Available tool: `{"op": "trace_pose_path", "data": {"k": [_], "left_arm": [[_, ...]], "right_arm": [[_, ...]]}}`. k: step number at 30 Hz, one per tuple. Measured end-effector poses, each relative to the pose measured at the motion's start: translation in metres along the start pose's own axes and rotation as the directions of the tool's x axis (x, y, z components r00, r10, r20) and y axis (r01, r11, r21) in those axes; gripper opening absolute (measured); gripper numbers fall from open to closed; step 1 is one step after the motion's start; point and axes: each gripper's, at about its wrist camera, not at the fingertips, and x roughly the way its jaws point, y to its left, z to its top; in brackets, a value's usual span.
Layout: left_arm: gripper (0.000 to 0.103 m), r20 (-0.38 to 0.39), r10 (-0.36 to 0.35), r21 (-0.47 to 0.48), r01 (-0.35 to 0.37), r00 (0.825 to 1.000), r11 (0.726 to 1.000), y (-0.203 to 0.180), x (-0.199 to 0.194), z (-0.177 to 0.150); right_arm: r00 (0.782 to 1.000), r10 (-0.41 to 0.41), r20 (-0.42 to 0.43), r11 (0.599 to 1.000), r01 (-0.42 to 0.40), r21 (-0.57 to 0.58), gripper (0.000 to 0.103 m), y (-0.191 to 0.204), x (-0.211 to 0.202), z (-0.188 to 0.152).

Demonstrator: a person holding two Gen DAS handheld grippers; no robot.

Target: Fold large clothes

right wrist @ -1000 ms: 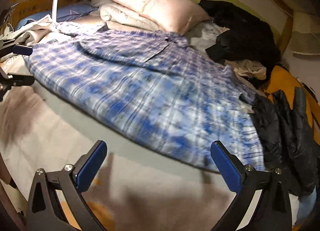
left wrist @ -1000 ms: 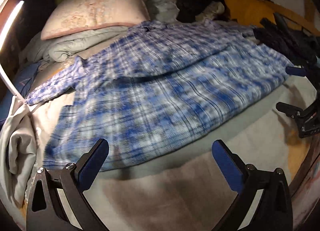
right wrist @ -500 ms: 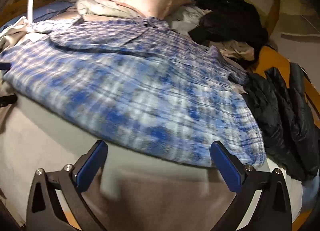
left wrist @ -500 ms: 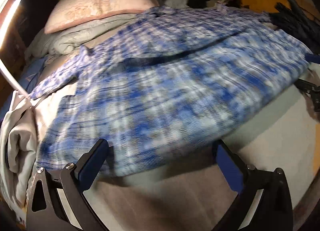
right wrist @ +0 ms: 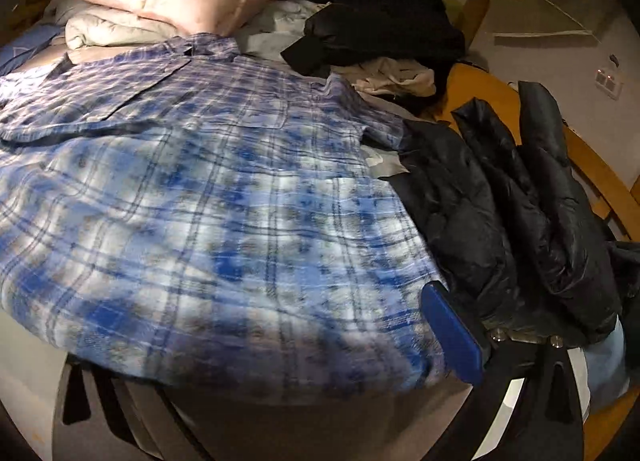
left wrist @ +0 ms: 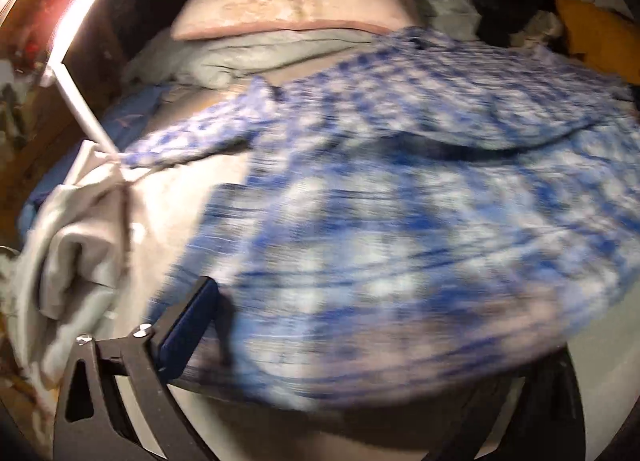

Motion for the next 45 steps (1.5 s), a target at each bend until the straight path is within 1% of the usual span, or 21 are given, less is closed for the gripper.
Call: {"op": "trace_pose_path", "data": {"k": [1,2,3,4,5,8,11,14,17,20,24,26,28,31,33,35,37,38,40,43,45], "left_arm": [[0.064,0.001,0.019,-0.003,-0.019,1.000,1.000,0.003,0.001,0.001],[0.029,-0.002,0.022,-0.015,-0.022,1.000,1.000,0.007,0.001,0.001],[0.009,-0.005,0.021,-0.032,-0.021,1.000,0.999,0.011,0.001,0.000],[0.008,-0.007,-0.007,-0.051,0.007,1.000,0.999,0.014,0.001,0.001],[0.006,-0.001,-0.028,-0.071,0.028,1.000,0.997,0.017,-0.002,0.000],[0.004,0.029,-0.021,-0.107,0.024,0.999,0.994,0.023,-0.018,-0.001],[0.004,0.043,-0.059,-0.141,0.064,0.997,0.988,0.030,-0.041,0.000],[0.004,0.070,-0.019,-0.095,0.025,0.997,0.995,0.031,-0.060,-0.002],[0.004,0.017,-0.046,-0.102,0.047,0.999,0.994,0.034,-0.063,-0.009],[0.004,-0.003,-0.046,-0.068,0.045,0.999,0.997,0.034,-0.075,-0.025],[0.004,-0.048,-0.082,-0.057,0.079,0.995,0.995,0.033,-0.088,-0.046],[0.004,-0.048,-0.086,-0.045,0.083,0.995,0.996,0.031,-0.093,-0.049],[0.004,-0.041,-0.087,-0.046,0.085,0.995,0.995,0.032,-0.094,-0.041],[0.004,-0.043,-0.117,-0.079,0.113,0.992,0.990,0.037,-0.089,-0.014],[0.004,-0.047,-0.111,-0.078,0.108,0.993,0.991,0.039,-0.083,0.003],[0.004,-0.058,-0.092,-0.049,0.089,0.994,0.995,0.036,-0.074,0.022],[0.004,-0.087,-0.091,-0.033,0.088,0.992,0.996,0.031,-0.056,0.046],[0.004,-0.106,-0.092,-0.026,0.090,0.990,0.996,0.029,-0.046,0.055],[0.004,-0.153,-0.094,-0.019,0.092,0.984,0.996,0.027,-0.022,0.075],[0.005,-0.203,-0.101,-0.002,0.102,0.974,0.995,0.022,0.009,0.087],[0.005,-0.208,-0.103,0.007,0.107,0.973,0.994,0.017,0.024,0.087]], "right_arm": [[1.000,0.013,0.002,1.000,-0.013,-0.009,0.054,0.000,-0.001,0.000],[1.000,0.017,0.002,1.000,-0.017,-0.017,0.027,0.001,-0.002,0.000],[1.000,0.001,0.001,1.000,-0.001,-0.020,0.008,0.002,-0.003,-0.001],[1.000,-0.015,-0.001,1.000,0.015,-0.015,0.008,0.002,-0.003,-0.002],[1.000,-0.010,0.004,1.000,0.010,-0.003,0.004,0.000,-0.005,-0.002],[0.999,0.023,0.045,0.999,-0.025,0.038,0.002,-0.007,-0.016,-0.001],[0.994,0.033,0.104,0.999,-0.037,0.038,0.002,-0.008,-0.037,-0.002],[0.994,0.037,0.106,0.997,-0.044,0.064,0.002,-0.016,-0.060,-0.005],[0.989,0.076,0.126,0.992,-0.087,0.086,0.002,-0.024,-0.083,-0.007],[0.988,0.102,0.118,0.992,-0.110,0.068,0.002,-0.028,-0.101,-0.019],[0.987,0.143,0.079,0.987,-0.148,0.056,0.002,-0.035,-0.110,-0.045],[0.984,0.159,0.078,0.984,-0.164,0.070,0.002,-0.040,-0.112,-0.052],[0.985,0.163,0.059,0.984,-0.167,0.071,0.002,-0.041,-0.106,-0.047],[0.975,0.217,0.047,0.967,-0.221,0.125,0.002,-0.051,-0.096,-0.025],[0.969,0.242,0.043,0.959,-0.245,0.138,0.002,-0.055,-0.092,-0.007],[0.968,0.247,0.041,0.959,-0.250,0.134,0.002,-0.056,-0.085,0.012],[0.970,0.243,0.028,0.962,-0.245,0.123,0.002,-0.054,-0.069,0.037],[0.970,0.241,0.023,0.963,-0.242,0.122,0.002,-0.050,-0.072,0.037],[0.974,0.225,0.019,0.968,-0.226,0.113,0.002,-0.046,-0.058,0.052],[0.985,0.167,0.040,0.981,-0.170,0.091,0.002,-0.037,-0.044,0.062],[0.985,0.167,0.037,0.982,-0.170,0.082,0.002,-0.032,-0.034,0.065]]}}
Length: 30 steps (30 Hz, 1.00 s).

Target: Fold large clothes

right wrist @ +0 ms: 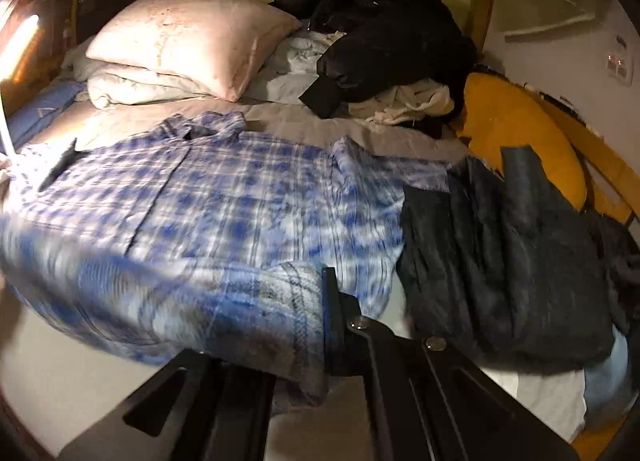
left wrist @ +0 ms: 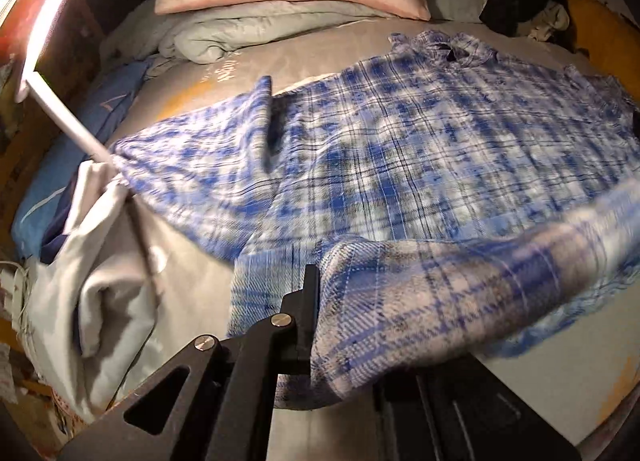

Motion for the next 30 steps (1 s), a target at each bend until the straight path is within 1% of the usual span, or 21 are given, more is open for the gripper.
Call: {"op": "trace_pose_path", "data": {"k": [4,8,10,12,14,16,17,18,19,20,21,23,24,26,28,30], "left_arm": [[0.005,-0.046,-0.014,0.000,0.014,0.999,1.000,-0.003,0.027,0.004],[0.006,-0.064,-0.019,-0.018,0.018,0.998,1.000,-0.001,0.037,0.009],[0.009,-0.056,-0.011,-0.006,0.010,0.998,1.000,-0.002,0.039,0.011],[0.010,-0.026,0.007,0.024,-0.007,1.000,1.000,-0.007,0.039,0.011],[0.010,-0.026,0.018,0.039,-0.017,0.999,0.999,-0.010,0.041,0.009],[0.017,-0.001,0.017,0.042,-0.017,1.000,0.999,-0.011,0.036,0.009],[0.030,0.017,0.027,0.035,-0.028,0.999,0.999,-0.010,0.033,0.009],[0.050,0.043,0.036,0.022,-0.037,0.998,0.999,-0.008,0.027,0.009],[0.061,0.076,0.038,0.004,-0.039,0.996,0.999,-0.005,0.019,0.009],[0.077,0.107,0.034,-0.013,-0.033,0.994,0.999,-0.001,0.011,0.009],[0.084,0.140,0.022,-0.030,-0.018,0.990,0.999,0.003,0.004,0.008],[0.086,0.189,-0.022,-0.060,0.034,0.982,0.998,0.011,-0.010,0.007],[0.089,0.209,-0.046,-0.079,0.063,0.977,0.995,0.016,-0.016,0.006],[0.094,0.239,-0.067,-0.120,0.098,0.969,0.988,0.024,-0.025,0.005],[0.094,0.256,-0.051,-0.156,0.093,0.965,0.983,0.031,-0.029,0.004],[0.094,0.257,-0.032,-0.178,0.080,0.966,0.981,0.036,-0.030,0.002]], "right_arm": [[0.999,0.023,-0.048,1.000,-0.023,-0.005,0.002,0.002,0.026,0.002],[0.996,0.033,-0.086,0.999,-0.034,-0.006,0.002,0.002,0.046,0.004],[0.994,0.036,-0.099,0.999,-0.038,-0.018,0.002,0.003,0.053,0.005],[0.994,0.033,-0.102,0.999,-0.036,-0.028,0.002,0.005,0.056,0.006],[0.994,0.039,-0.104,0.998,-0.044,-0.043,0.005,0.007,0.060,0.006],[0.993,0.043,-0.107,0.997,-0.050,-0.057,0.007,0.009,0.061,0.006],[0.993,0.051,-0.106,0.997,-0.057,-0.056,0.016,0.010,0.061,0.006],[0.993,0.061,-0.102,0.997,-0.066,-0.049,0.044,0.009,0.059,0.007],[0.994,0.074,-0.086,0.996,-0.077,-0.033,0.062,0.007,0.056,0.007],[0.995,0.075,-0.061,0.997,-0.077,-0.018,0.081,0.004,0.052,0.008],[0.997,0.071,-0.026,0.997,-0.071,0.000,0.080,0.001,0.044,0.009],[0.997,0.070,0.010,0.997,-0.070,0.012,0.082,-0.006,0.034,0.011],[0.998,0.061,0.035,0.997,-0.062,0.034,0.083,-0.012,0.028,0.012],[0.997,0.048,0.063,0.995,-0.054,0.090,0.084,-0.024,0.019,0.013],[0.996,0.046,0.071,0.989,-0.056,0.137,0.084,-0.035,0.015,0.013],[0.995,0.057,0.078,0.985,-0.069,0.156,0.084,-0.043,0.012,0.013]]}}
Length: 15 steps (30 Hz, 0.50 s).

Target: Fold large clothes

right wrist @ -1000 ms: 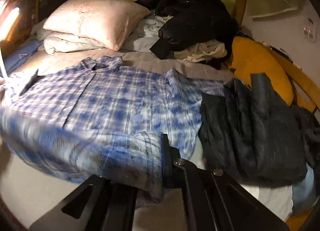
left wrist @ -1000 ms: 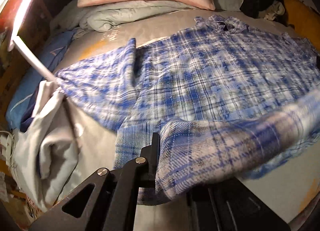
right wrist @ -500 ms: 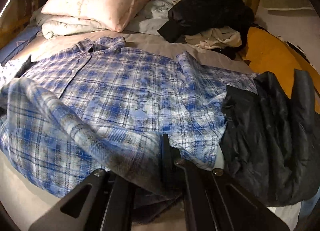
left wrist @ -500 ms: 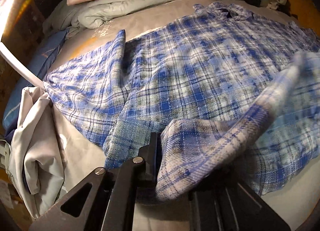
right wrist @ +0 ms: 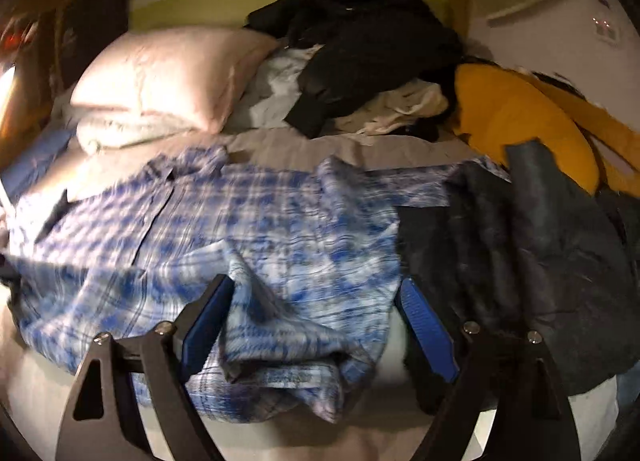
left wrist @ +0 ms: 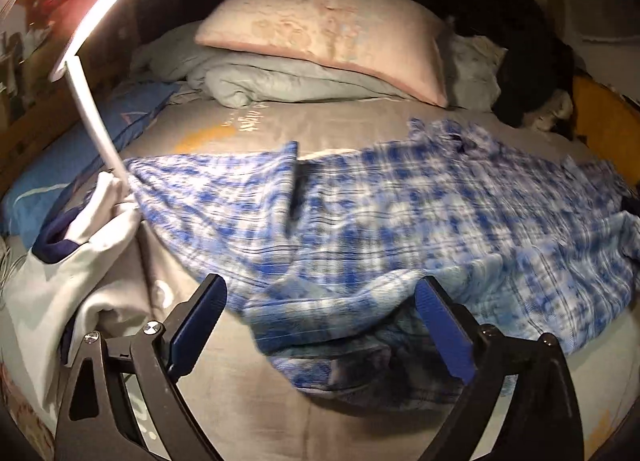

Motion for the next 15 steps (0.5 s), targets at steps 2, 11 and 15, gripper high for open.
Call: {"op": "trace_pose_path", "data": {"k": [2,11,15], "left_arm": [[0.094,0.002,0.006,-0.027,-0.006,1.000,1.000,0.006,0.000,-0.001],[0.094,0.008,0.029,-0.064,-0.028,1.000,0.998,0.014,-0.001,-0.003],[0.094,0.043,-0.017,-0.073,0.020,0.999,0.997,0.015,-0.005,-0.002]], "right_arm": [[0.999,0.035,-0.005,0.999,-0.035,-0.005,0.084,-0.003,-0.005,-0.001],[0.971,0.239,-0.002,0.962,-0.237,-0.136,0.082,0.021,-0.034,-0.011],[0.919,0.379,-0.105,0.901,-0.392,-0.185,0.047,0.048,-0.041,-0.025]]}}
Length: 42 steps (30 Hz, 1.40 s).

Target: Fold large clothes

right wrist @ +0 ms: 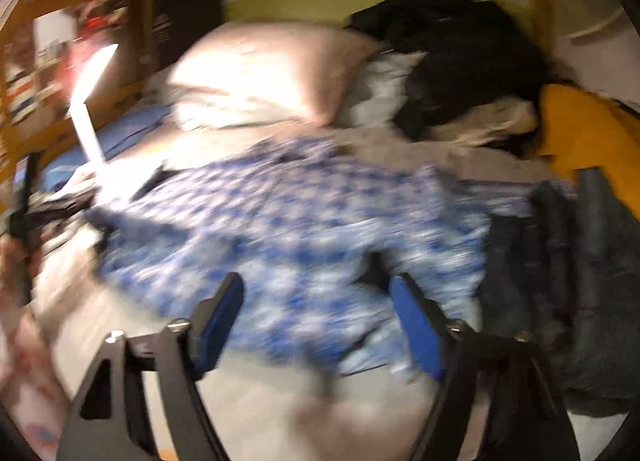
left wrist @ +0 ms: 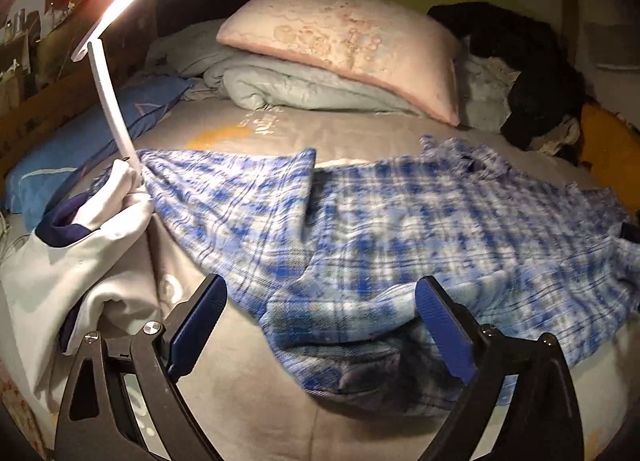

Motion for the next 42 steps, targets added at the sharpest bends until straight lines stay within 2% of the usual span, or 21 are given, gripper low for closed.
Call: {"op": "trace_pose_path", "data": {"k": [1,2,4,6,8,10,13,15,17,19,23,25,28,30,33,34,35,36,37,40,42], "left_arm": [[0.094,0.006,-0.004,-0.004,0.004,1.000,1.000,0.000,-0.001,0.001],[0.094,0.012,0.001,-0.007,-0.001,1.000,1.000,0.000,-0.002,0.001],[0.094,0.036,0.051,-0.027,-0.050,0.998,0.998,0.000,-0.004,0.002],[0.094,0.073,0.070,-0.048,-0.066,0.995,0.997,0.002,-0.010,0.003],[0.094,0.084,0.046,-0.032,-0.043,0.995,0.999,0.001,-0.015,0.005],[0.094,0.088,0.039,-0.013,-0.038,0.995,0.999,-0.001,-0.017,0.005],[0.094,0.077,0.013,0.017,-0.015,0.997,1.000,-0.007,-0.020,0.001],[0.094,0.072,0.001,0.030,-0.003,0.997,1.000,-0.009,-0.022,-0.001],[0.093,0.070,-0.010,0.041,0.007,0.997,0.999,-0.009,-0.025,-0.003],[0.082,0.077,-0.015,0.045,0.012,0.997,0.999,-0.007,-0.032,-0.006],[0.061,0.059,-0.064,0.058,0.060,0.996,0.996,-0.004,-0.041,-0.014],[0.059,0.011,-0.090,0.078,0.089,0.996,0.993,-0.006,-0.036,-0.021],[0.059,-0.094,-0.128,0.092,0.136,0.987,0.986,-0.011,-0.013,-0.034],[0.059,-0.151,-0.118,0.094,0.133,0.981,0.987,-0.013,0.007,-0.038],[0.059,-0.239,-0.173,0.039,0.188,0.956,0.981,-0.015,0.031,-0.042],[0.058,-0.250,-0.172,0.032,0.186,0.953,0.982,-0.017,0.036,-0.044],[0.051,-0.247,-0.150,0.040,0.165,0.957,0.985,-0.018,0.041,-0.045],[0.023,-0.244,-0.118,0.051,0.135,0.963,0.990,-0.018,0.046,-0.045],[0.007,-0.249,-0.093,0.048,0.109,0.964,0.993,-0.015,0.051,-0.046],[0.004,-0.243,-0.136,-0.077,0.121,0.960,0.990,0.004,0.047,-0.041],[0.004,-0.192,-0.109,-0.109,0.089,0.975,0.990,0.017,0.026,-0.033]], "right_arm": [[0.999,0.019,-0.032,1.000,-0.019,-0.011,0.040,0.005,0.007,-0.003],[0.998,0.008,-0.063,1.000,-0.008,-0.013,0.038,0.007,0.014,-0.005],[0.992,-0.076,-0.101,0.997,0.076,-0.010,0.038,0.005,0.031,-0.010],[0.969,-0.214,-0.123,0.976,0.216,0.002,0.038,-0.010,0.047,-0.011],[0.941,-0.319,-0.110,0.944,0.326,0.052,0.038,-0.034,0.050,-0.007],[0.927,-0.359,-0.109,0.924,0.369,0.096,0.038,-0.057,0.052,-0.005],[0.886,-0.440,-0.146,0.881,0.458,0.123,0.033,-0.079,0.061,-0.008],[0.879,-0.446,-0.167,0.871,0.469,0.147,0.025,-0.090,0.065,-0.009],[0.881,-0.437,-0.179,0.869,0.465,0.168,0.024,-0.094,0.065,-0.010],[0.891,-0.421,-0.171,0.877,0.448,0.175,0.024,-0.090,0.056,-0.008],[0.939,-0.318,-0.130,0.911,0.340,0.233,0.026,-0.078,0.023,-0.012],[0.957,-0.268,-0.110,0.920,0.288,0.267,0.026,-0.070,0.006,-0.018],[0.957,-0.269,-0.107,0.924,0.288,0.250,0.026,-0.064,-0.003,-0.024],[0.952,-0.279,-0.126,0.927,0.301,0.225,0.026,-0.063,-0.001,-0.028],[0.944,-0.291,-0.154,0.917,0.321,0.237,0.026,-0.071,0.002,-0.034],[0.944,-0.284,-0.165,0.915,0.318,0.246,0.026,-0.074,0.003,-0.036],[0.947,-0.266,-0.179,0.918,0.305,0.252,0.030,-0.078,0.004,-0.037],[0.949,-0.252,-0.189,0.922,0.295,0.253,0.033,-0.079,0.005,-0.038],[0.948,-0.247,-0.203,0.923,0.294,0.250,0.033,-0.081,0.008,-0.040],[0.933,-0.276,-0.233,0.916,0.329,0.231,0.033,-0.084,0.016,-0.042],[0.934,-0.262,-0.244,0.916,0.320,0.241,0.034,-0.087,0.019,-0.044]]}}
